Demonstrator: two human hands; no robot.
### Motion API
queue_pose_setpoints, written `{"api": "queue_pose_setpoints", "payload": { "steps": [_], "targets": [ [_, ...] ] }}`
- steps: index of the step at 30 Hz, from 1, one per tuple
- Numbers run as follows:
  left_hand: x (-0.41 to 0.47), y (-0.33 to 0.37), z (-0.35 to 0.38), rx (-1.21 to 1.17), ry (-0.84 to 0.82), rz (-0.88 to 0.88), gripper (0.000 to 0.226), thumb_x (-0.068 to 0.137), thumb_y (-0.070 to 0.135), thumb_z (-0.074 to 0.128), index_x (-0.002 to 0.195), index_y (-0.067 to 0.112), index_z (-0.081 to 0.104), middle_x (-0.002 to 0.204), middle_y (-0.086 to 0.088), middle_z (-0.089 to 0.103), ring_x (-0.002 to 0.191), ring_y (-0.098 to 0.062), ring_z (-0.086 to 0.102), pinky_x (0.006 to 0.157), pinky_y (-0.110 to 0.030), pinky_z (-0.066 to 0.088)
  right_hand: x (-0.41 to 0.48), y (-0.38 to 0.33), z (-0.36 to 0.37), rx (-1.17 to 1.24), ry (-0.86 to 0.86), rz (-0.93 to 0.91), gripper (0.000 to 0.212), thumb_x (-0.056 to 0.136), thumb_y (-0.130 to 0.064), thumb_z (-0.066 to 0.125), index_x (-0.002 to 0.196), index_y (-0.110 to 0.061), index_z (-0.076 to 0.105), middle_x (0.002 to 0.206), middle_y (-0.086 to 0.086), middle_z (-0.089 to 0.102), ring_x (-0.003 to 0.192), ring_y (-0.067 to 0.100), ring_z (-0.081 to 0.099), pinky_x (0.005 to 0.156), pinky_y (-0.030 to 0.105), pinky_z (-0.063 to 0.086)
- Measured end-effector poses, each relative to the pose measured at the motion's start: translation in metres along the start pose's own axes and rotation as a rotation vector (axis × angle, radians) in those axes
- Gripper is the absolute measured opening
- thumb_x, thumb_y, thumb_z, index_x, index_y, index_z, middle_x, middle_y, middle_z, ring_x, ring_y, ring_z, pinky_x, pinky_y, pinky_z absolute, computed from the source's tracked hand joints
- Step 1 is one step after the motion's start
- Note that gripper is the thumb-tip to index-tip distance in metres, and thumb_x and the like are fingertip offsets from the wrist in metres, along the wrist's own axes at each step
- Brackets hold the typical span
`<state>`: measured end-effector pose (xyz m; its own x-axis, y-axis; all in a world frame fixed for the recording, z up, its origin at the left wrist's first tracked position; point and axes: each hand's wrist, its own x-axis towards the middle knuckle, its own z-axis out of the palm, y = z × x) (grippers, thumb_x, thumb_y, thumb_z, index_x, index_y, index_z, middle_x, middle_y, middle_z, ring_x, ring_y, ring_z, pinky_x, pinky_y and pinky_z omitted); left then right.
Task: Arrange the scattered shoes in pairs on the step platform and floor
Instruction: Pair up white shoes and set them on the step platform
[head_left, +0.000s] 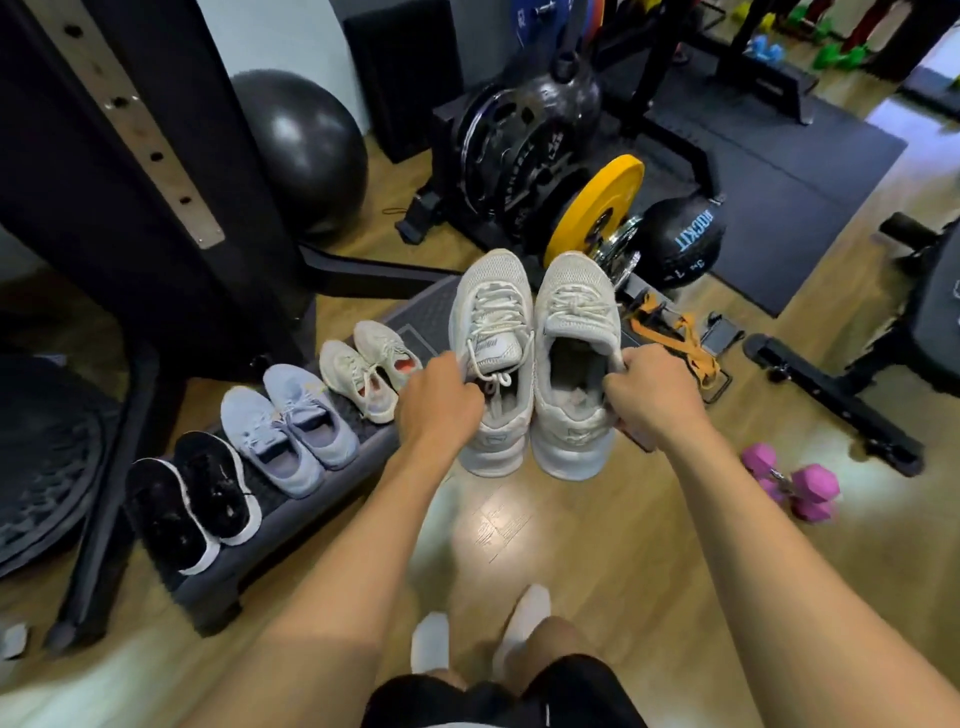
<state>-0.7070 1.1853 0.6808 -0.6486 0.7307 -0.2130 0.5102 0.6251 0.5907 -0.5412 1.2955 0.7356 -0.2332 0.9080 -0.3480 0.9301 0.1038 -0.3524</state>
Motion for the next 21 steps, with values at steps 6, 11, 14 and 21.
{"api": "queue_pose_setpoints", "payload": {
  "steps": [6,11,14,21],
  "targets": [
    [0.122,0.022,0.043,-0.006,0.026,-0.141,0.021,0.081,0.014,0.047,0.1,0.013,0.053,0.102,-0.016,0.061,0.092,-0.039,0.057,0.069,-0.037,0.041,0.152,-0.019,0.009,-0.021,-0.079,-0.123,0.014,0.075,-0.003,0.048,0.076,-0.003,0.061,0.082,0.016,0.068,0.08,0.033,0.066,0.073,0.043,0.057],
    [0.187,0.024,0.088,-0.135,0.065,-0.341,0.024,0.081,0.014,0.048,0.104,0.012,0.055,0.103,-0.017,0.063,0.094,-0.038,0.057,0.069,-0.034,0.037,0.262,-0.037,0.031,-0.099,-0.173,-0.242,0.018,0.074,-0.005,0.047,0.081,-0.007,0.064,0.086,0.015,0.069,0.086,0.036,0.064,0.077,0.043,0.055],
    [0.224,0.012,0.115,-0.211,0.078,-0.438,0.025,0.084,0.012,0.051,0.108,0.008,0.054,0.106,-0.02,0.061,0.099,-0.039,0.056,0.072,-0.033,0.038,0.319,-0.05,0.057,-0.125,-0.22,-0.316,0.011,0.077,-0.008,0.051,0.077,-0.012,0.061,0.08,0.012,0.065,0.078,0.034,0.059,0.063,0.035,0.045],
    [0.327,-0.047,0.19,-0.215,0.09,-0.603,0.01,0.086,0.007,0.048,0.094,0.006,0.052,0.094,-0.017,0.061,0.09,-0.036,0.057,0.07,-0.036,0.042,0.45,-0.079,0.157,-0.288,-0.324,-0.368,0.015,0.084,-0.011,0.052,0.091,-0.007,0.064,0.092,0.016,0.065,0.084,0.035,0.058,0.066,0.031,0.04]
  ]
}}
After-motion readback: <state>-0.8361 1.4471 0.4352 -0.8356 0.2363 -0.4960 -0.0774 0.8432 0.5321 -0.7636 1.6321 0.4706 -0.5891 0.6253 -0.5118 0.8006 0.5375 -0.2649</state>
